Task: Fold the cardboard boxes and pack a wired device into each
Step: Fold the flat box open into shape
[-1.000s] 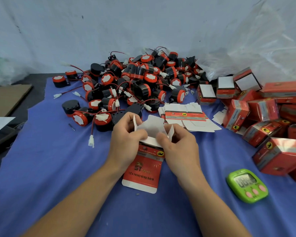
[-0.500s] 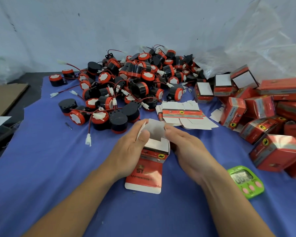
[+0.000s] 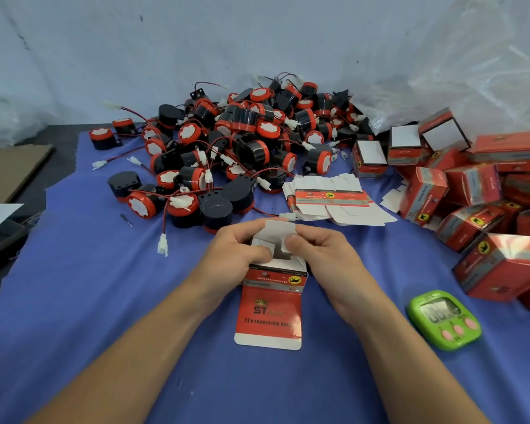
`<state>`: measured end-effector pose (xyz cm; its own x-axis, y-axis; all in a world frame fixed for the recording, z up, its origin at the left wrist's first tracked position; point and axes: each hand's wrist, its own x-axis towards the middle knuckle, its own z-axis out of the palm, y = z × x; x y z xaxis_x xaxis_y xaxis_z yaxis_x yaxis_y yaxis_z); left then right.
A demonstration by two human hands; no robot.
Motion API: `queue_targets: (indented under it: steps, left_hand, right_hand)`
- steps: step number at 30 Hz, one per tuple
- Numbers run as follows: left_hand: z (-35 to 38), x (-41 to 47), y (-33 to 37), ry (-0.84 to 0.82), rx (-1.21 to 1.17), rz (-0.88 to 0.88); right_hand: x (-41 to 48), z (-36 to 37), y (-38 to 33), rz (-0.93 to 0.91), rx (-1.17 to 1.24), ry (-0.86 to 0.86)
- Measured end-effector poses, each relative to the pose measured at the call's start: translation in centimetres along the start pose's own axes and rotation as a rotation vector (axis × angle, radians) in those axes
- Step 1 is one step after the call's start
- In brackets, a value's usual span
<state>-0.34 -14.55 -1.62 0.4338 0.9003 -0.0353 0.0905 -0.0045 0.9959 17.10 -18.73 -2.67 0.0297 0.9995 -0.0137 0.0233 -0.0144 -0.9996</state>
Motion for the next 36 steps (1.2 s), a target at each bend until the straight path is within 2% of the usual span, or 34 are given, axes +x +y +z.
queue_targets:
  steps: [3,7,9,12,15,18,22,28,33,36]
  left_hand:
    - [-0.1,0.1,-0.1,0.039,-0.073,0.004]
    - [-0.4,0.1,0.1,0.044,-0.127,-0.035]
    - [-0.6,0.1,0.2,0.024,-0.099,-0.033]
    - [-0.7,-0.1,0.3,0.013,-0.069,0.000]
    - [-0.6,-0.3,0.6,-0.035,-0.067,-0.042]
    - [-0.6,0.0,0.2,0.021,0.013,-0.025]
    - [-0.5,0.2,0.2,0.082,-0.050,-0.040]
    - [0.4,0.2,-0.7,0.202,0.145,0.049]
    - [0.5,0.0,-0.2,0.213,-0.001,0.065]
    - [0.4,0.0,-0.1,0.218,-0.009,0.049]
  right_hand:
    - [0.0,-0.9,-0.3,0.032,0.087,-0.096]
    - [0.0,-0.8,0.1,-0.066,0.074,0.099]
    - [0.1,-0.8,0.1,-0.066,0.062,0.136]
    - [0.0,-1.2,-0.5,-0.019,0.016,0.043]
    - [-0.5,-1.4,-0.9,-0.008,-0.072,-0.013]
    - [-0.6,-1.0,-0.9,-0.028,-0.100,0.021]
    - [-0.4,-0.5,-0.8,0.035,-0.053,0.108]
    - [-0.4,0.3,-0.4,-0.033,-0.322,0.177]
    - [-0.4,0.2,-0.4,-0.007,-0.141,0.136]
    - [-0.4,0.1,-0.5,0.025,-0.109,0.135]
